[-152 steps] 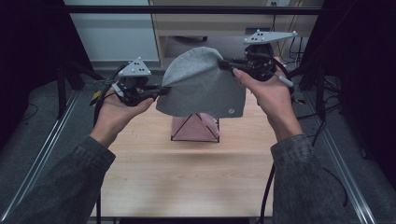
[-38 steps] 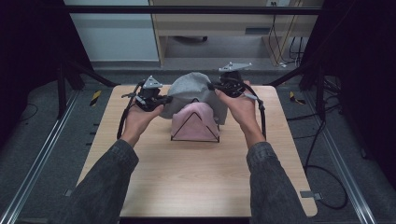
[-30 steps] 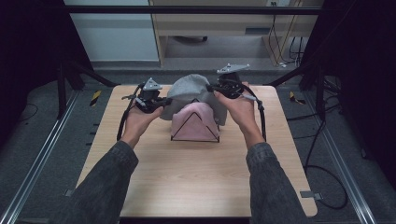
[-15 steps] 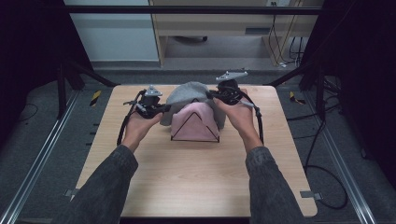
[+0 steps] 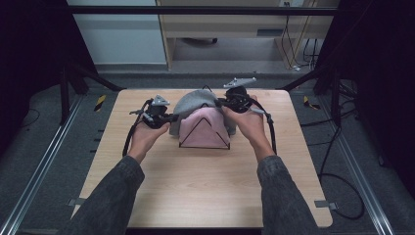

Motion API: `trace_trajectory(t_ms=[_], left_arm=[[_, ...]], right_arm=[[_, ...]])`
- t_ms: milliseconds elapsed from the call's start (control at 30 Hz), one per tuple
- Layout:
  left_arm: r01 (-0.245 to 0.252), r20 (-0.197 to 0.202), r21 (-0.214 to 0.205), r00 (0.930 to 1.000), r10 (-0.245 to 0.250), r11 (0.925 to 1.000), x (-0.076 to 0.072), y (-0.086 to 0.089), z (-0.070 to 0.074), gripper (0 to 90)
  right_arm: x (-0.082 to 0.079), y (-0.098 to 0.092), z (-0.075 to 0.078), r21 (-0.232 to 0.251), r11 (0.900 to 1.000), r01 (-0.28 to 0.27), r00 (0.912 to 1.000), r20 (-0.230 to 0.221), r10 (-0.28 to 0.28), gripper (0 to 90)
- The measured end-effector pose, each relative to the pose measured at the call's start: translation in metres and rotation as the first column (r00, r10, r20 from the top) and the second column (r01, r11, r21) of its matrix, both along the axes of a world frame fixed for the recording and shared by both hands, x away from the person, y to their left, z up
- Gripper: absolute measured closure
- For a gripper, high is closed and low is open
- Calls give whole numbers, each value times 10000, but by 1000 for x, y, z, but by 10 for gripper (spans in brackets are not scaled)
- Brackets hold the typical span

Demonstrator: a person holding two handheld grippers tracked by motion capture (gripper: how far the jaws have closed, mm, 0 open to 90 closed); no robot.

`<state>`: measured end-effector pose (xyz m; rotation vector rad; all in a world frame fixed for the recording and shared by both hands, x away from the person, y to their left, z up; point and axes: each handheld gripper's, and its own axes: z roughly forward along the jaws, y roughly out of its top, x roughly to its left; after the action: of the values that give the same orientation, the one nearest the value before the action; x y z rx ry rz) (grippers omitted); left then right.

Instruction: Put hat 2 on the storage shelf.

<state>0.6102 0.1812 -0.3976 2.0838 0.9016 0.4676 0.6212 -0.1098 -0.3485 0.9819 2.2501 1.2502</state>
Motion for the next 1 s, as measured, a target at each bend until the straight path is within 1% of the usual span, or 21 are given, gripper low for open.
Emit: trace_trajectory(t_ms=[67, 133, 267, 633, 867, 900, 933, 1000], left_arm=[[-37, 1, -56, 10000, 37, 10000, 0, -1, -1, 875], [14, -13, 63, 10000, -14, 10000, -1, -1, -1, 875], [2, -62, 38, 10000, -2, 10000, -1, 0, -3, 875], [6, -159, 130, 9999, -4, 9999, -1, -2, -8, 875], [-148, -272, 115, 9995, 151, 9998, -1, 0, -12, 874], [-110, -286, 168, 9995, 115, 9998, -1, 1, -12, 873], [-89, -304, 82, 9995, 92, 9999, -1, 0, -13, 873], [21, -305, 129, 9995, -17, 9999, -2, 0, -14, 869]], right_arm=[[0, 1, 0, -9, 10000, -10, 10000, -23, 10, 849], [0, 1, -1, -15, 10000, -33, 10000, -29, 33, 849], [0, 2, -1, -30, 10000, -44, 9999, -90, 44, 849], [0, -1, -11, 113, 9999, 47, 9997, -225, -44, 848], [0, 0, -11, 64, 10000, 10, 9997, -257, -8, 841], [0, 1, -11, 65, 10000, 7, 9996, -271, -5, 838], [0, 1, -12, 73, 10000, 4, 9996, -287, -2, 834], [0, 1, -12, 59, 10000, 16, 9995, -305, -14, 820]])
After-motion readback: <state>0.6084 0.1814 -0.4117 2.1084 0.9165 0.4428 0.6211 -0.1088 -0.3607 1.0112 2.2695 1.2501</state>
